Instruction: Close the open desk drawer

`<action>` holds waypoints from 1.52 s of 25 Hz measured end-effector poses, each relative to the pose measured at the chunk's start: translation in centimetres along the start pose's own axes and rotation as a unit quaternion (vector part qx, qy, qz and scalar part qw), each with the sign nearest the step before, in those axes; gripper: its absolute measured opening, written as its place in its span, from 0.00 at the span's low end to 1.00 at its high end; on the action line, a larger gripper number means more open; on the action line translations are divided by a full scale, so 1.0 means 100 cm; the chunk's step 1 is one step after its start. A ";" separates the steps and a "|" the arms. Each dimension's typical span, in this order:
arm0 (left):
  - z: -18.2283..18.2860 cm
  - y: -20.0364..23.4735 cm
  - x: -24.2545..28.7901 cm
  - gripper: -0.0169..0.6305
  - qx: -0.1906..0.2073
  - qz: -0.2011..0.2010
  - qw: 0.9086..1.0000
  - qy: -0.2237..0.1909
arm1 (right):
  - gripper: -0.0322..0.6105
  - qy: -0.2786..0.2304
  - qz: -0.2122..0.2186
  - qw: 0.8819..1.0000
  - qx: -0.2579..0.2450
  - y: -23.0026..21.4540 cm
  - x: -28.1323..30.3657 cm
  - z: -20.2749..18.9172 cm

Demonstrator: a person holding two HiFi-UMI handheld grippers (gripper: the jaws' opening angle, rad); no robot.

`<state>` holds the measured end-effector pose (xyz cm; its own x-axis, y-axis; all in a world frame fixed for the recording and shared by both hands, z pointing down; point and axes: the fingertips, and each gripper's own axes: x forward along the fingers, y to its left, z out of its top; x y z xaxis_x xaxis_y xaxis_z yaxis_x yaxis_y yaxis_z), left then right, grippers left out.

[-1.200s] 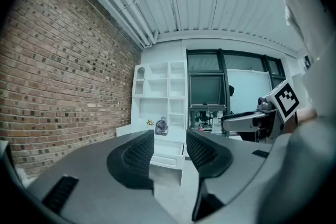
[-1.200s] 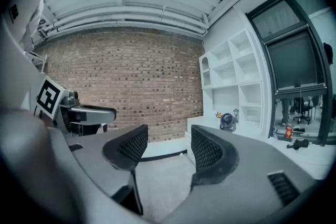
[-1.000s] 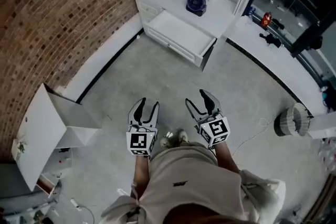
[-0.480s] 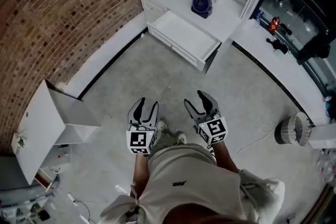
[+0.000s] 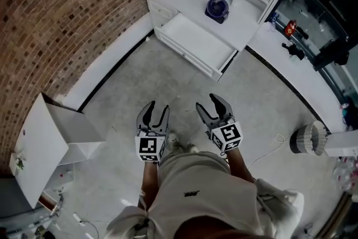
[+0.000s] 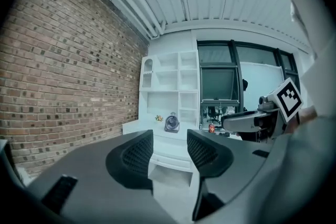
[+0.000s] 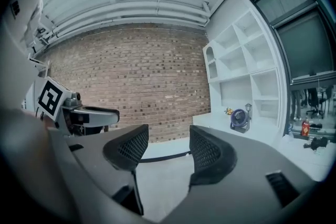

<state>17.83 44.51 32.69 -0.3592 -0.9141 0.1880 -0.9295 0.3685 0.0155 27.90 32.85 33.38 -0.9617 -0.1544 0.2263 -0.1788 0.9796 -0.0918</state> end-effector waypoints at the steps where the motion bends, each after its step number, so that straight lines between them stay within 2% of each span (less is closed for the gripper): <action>1: 0.001 0.008 0.004 0.36 0.000 -0.002 1.000 -0.001 | 0.43 0.001 -0.002 1.000 0.000 0.001 0.008 0.002; 8: 0.008 0.052 0.027 0.36 -0.002 -0.016 1.000 0.000 | 0.42 0.007 -0.017 1.000 0.001 0.008 0.050 0.010; 17: 0.006 0.079 0.051 0.36 -0.008 -0.031 0.999 -0.005 | 0.42 0.021 -0.034 0.999 0.001 0.004 0.081 0.008; 23: 0.007 0.087 0.083 0.36 -0.008 -0.035 0.999 0.003 | 0.42 0.030 -0.034 0.999 0.011 -0.016 0.106 0.007; 29: 0.011 0.105 0.126 0.36 -0.004 -0.016 1.000 0.009 | 0.42 0.031 -0.014 0.999 0.030 -0.042 0.153 0.020; 38: 0.027 0.129 0.197 0.36 0.002 0.008 1.000 0.012 | 0.41 0.016 0.005 1.000 0.025 -0.102 0.218 0.035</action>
<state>-1.49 30.78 33.93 -0.3712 -0.9041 0.2116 -0.9243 0.3816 0.0093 8.05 19.01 35.84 -0.9567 -0.1389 0.2558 -0.1793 0.9735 -0.1420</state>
